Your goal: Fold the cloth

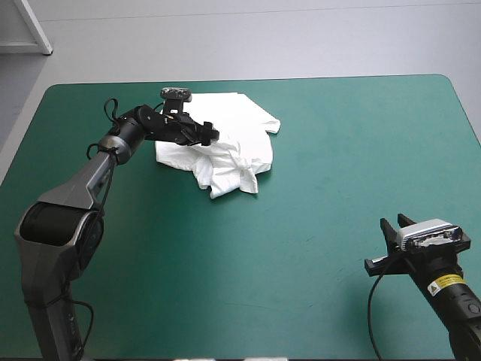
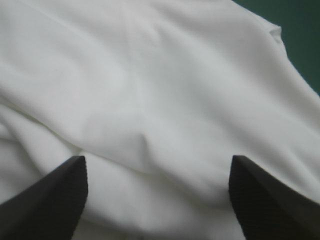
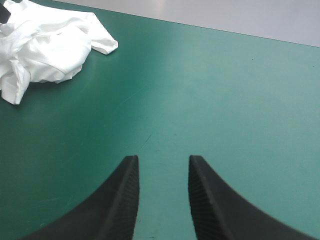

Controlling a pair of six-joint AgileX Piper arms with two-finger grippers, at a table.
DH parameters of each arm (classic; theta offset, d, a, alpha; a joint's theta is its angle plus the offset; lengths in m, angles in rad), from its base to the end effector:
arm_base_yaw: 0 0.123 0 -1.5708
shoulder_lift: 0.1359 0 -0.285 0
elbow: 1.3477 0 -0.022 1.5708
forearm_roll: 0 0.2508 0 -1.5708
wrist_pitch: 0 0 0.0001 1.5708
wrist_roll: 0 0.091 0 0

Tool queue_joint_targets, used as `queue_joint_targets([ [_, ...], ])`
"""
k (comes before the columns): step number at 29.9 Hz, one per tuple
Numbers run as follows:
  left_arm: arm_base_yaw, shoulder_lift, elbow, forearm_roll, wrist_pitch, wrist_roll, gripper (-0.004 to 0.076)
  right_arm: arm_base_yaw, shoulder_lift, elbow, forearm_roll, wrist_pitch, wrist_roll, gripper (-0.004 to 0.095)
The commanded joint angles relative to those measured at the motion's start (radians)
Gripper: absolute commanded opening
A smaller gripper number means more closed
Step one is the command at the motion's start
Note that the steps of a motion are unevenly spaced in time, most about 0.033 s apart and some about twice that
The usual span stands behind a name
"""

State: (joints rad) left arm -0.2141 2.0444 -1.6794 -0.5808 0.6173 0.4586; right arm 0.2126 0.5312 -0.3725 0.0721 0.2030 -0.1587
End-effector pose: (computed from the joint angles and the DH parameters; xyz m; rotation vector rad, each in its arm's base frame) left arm 0.4527 -0.1281 0.2463 0.3696 2.3588 -0.5022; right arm 0.1125 0.0256 0.2786 -0.2865 1.8236 0.1004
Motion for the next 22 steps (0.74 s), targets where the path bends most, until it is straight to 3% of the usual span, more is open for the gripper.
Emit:
queue_joint_targets([
  [1,-0.013,-0.004,-0.082,-0.019,-0.024,0.005,0.0539,-0.001,0.000,-0.040,-0.006,-0.064,-0.007,0.0333],
  [10,-0.060,0.105,-0.118,0.002,0.065,0.005,0.0517,-0.001,0.000,-0.079,-0.006,-0.060,-0.006,0.0333],
  [11,-0.063,0.110,-0.118,0.002,0.077,0.005,0.0484,-0.001,0.000,-0.086,-0.006,-0.060,-0.006,0.0333],
  [13,-0.072,0.110,-0.118,0.016,0.114,0.005,0.0290,-0.001,0.000,-0.096,-0.006,-0.060,-0.006,0.0333],
  [14,-0.077,0.110,-0.118,0.027,0.132,0.010,0.0185,-0.001,0.000,-0.101,-0.006,-0.060,-0.006,0.0333],
  [15,-0.079,0.108,-0.118,0.037,0.164,0.034,0.0025,-0.001,0.000,-0.109,-0.006,-0.057,-0.006,0.0333],
  [22,-0.100,0.071,-0.140,0.037,0.312,0.107,0.0019,-0.001,0.000,-0.157,-0.020,-0.044,-0.006,0.0333],
])
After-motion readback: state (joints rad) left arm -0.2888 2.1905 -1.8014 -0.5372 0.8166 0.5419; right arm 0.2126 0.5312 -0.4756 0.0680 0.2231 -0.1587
